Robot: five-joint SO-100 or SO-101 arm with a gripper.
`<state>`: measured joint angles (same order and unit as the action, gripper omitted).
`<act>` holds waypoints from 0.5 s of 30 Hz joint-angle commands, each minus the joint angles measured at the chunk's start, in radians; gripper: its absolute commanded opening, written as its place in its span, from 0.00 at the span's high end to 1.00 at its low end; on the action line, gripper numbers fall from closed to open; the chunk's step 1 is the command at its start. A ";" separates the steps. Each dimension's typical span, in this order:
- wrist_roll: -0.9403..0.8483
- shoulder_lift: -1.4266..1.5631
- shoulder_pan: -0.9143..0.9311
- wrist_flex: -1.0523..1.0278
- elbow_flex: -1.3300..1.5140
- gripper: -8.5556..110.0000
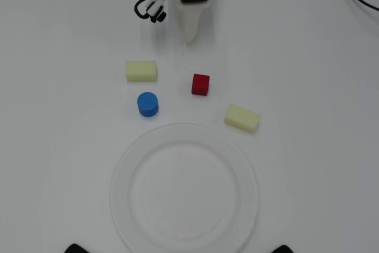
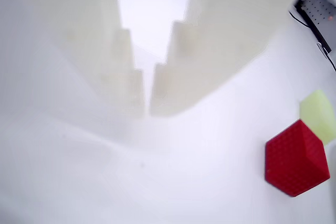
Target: Grasp a red block and put it in the dish.
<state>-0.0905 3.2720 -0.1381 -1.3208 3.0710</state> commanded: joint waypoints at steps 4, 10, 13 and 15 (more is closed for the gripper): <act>0.002 0.181 -0.003 -0.043 0.095 0.93; 0.005 0.181 0.000 -0.041 0.095 0.93; -0.005 0.179 0.017 -0.040 0.078 0.93; -0.014 0.173 0.044 -0.037 0.035 0.93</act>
<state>-0.0936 3.2720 -0.1181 -1.3208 3.0710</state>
